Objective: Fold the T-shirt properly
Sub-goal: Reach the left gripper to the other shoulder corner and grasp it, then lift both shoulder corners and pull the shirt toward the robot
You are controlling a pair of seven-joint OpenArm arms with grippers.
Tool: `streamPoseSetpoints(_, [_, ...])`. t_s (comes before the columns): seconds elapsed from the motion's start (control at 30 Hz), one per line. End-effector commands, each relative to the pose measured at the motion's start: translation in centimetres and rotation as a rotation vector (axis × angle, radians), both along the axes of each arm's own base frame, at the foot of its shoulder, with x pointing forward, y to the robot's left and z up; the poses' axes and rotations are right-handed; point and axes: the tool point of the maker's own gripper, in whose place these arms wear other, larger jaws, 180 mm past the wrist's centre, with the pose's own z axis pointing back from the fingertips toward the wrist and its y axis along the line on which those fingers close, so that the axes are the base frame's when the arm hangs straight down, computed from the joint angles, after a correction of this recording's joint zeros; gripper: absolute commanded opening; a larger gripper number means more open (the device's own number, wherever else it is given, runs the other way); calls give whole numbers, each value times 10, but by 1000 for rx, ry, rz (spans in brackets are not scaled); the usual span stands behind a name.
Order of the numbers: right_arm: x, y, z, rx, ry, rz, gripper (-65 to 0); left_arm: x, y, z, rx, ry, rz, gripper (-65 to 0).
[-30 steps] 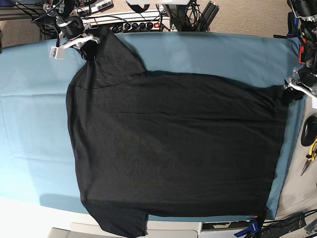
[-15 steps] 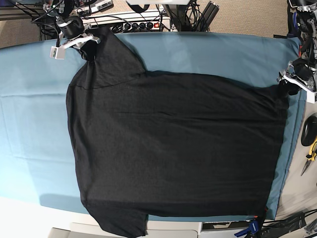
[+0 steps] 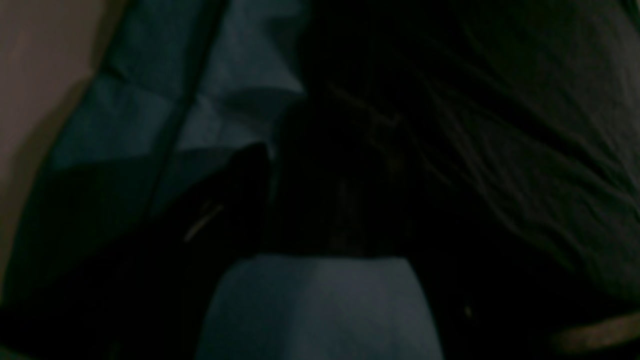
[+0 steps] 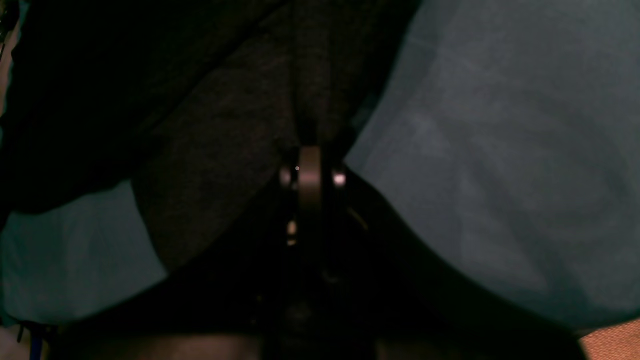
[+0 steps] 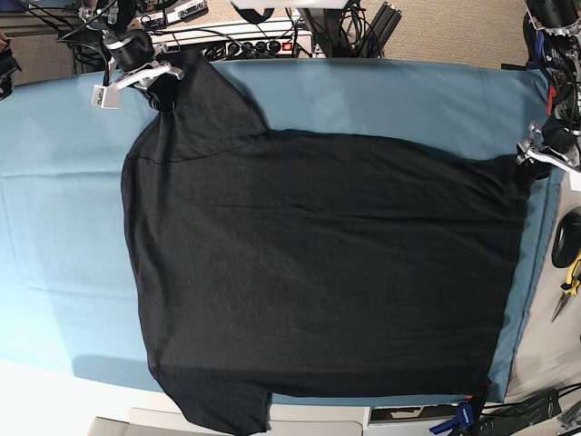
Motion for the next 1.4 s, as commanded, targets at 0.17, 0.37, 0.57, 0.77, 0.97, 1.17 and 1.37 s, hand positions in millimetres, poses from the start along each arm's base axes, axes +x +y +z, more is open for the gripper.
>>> streamPoseSetpoints(0.17, [-22,-6,-18,-47,128,8,-650,-6,-6,0,-34,12,-33,-333])
streamPoseSetpoints(0.37, [-23,-6,-19,-47,130,8,-650,-4,-11,3,-59,-9,-48,-335])
streamPoseSetpoints(0.57, [-23,-6,-19,-47,130,8,-650,-4,-15,6,-70,-23,-69,-396])
streamPoseSetpoints(0.77, [-22,-6,-19,-47,129,8,-650,-4,-15,6,-70,-22,-69,-470])
streamPoseSetpoints(0.97, [-22,-7,-18,-48,125,5,-650,-4,-13,4,-47,-14,-71,-650])
streamPoseSetpoints(1.17, [-23,-3,-17,-60,116,47,-650,-7,-9,3,-26,-5,-73,-650])
streamPoseSetpoints(1.37, [-25,-2,-18,-59,125,52,-650,-9,-8,2,-28,1,-74,-650])
